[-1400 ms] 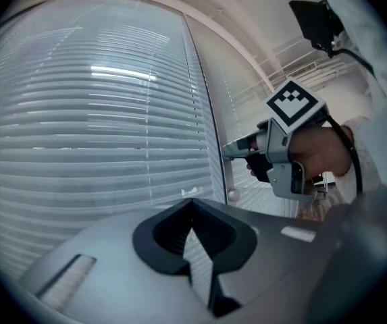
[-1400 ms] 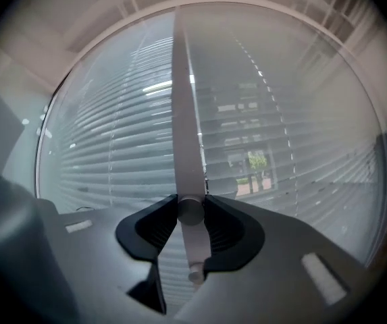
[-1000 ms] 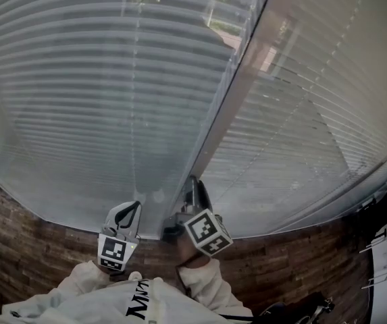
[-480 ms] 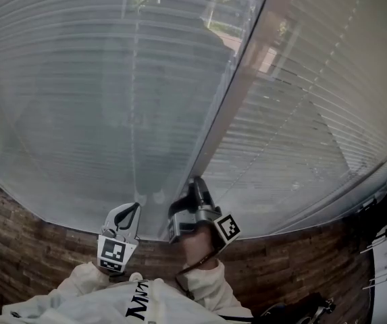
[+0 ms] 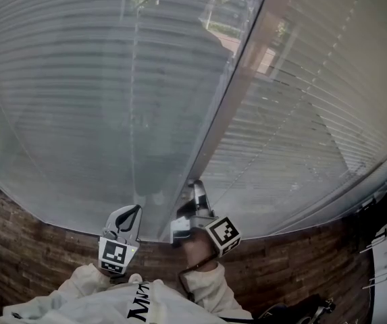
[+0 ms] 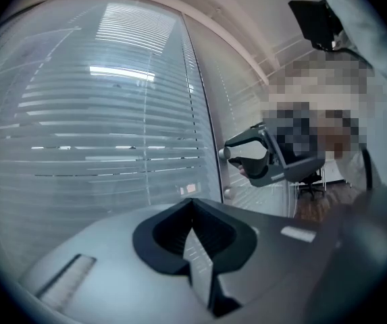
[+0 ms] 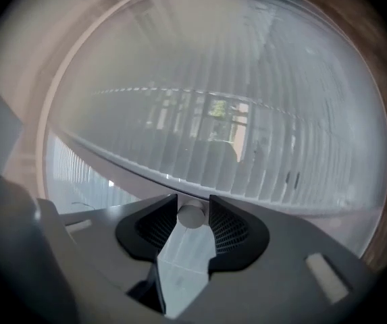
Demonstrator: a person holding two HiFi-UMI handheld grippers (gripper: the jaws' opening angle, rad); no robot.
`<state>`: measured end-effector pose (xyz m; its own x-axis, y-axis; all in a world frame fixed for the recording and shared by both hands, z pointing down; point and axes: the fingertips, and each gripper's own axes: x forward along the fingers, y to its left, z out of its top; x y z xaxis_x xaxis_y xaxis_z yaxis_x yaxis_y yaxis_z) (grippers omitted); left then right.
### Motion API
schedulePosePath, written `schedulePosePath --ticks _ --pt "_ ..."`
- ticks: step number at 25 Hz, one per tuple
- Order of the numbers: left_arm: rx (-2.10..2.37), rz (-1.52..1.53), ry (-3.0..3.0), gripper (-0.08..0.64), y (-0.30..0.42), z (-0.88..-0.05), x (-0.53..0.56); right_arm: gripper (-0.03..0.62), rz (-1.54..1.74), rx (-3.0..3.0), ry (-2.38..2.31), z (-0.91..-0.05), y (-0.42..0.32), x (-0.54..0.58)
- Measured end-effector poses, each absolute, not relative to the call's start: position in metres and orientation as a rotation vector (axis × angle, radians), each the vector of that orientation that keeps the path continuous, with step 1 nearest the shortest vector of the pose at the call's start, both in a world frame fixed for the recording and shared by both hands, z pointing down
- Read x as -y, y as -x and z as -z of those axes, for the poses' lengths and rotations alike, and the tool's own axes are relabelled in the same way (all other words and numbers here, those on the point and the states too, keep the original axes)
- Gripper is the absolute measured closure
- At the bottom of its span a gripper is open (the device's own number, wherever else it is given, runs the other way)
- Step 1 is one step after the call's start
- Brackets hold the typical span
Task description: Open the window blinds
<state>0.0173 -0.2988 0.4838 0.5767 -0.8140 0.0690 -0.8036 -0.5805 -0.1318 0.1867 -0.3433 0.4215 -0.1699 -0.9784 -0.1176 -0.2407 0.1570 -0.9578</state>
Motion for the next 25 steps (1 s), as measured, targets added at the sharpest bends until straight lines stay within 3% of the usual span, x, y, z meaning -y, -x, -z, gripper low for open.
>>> schedulePosePath --ticks 6,16,21,25 --pt "-1.391 0.189 2.715 0.560 -0.020 -0.485 0.300 0.422 0.691 -2.135 1.552 -0.403 -0.180 0.338" --pt "-1.371 0.196 2.734 0.560 -0.029 -0.490 0.297 0.373 -0.691 -2.835 2.263 -0.404 -0.143 0.332" --pt "-1.367 0.195 2.742 0.560 -0.033 -0.492 0.298 0.377 -1.280 -2.809 2.468 -0.417 -0.144 0.336" --pt "-1.368 0.194 2.744 0.560 -0.033 -0.493 0.299 0.414 -1.463 -2.786 2.497 -0.420 -0.142 0.340"
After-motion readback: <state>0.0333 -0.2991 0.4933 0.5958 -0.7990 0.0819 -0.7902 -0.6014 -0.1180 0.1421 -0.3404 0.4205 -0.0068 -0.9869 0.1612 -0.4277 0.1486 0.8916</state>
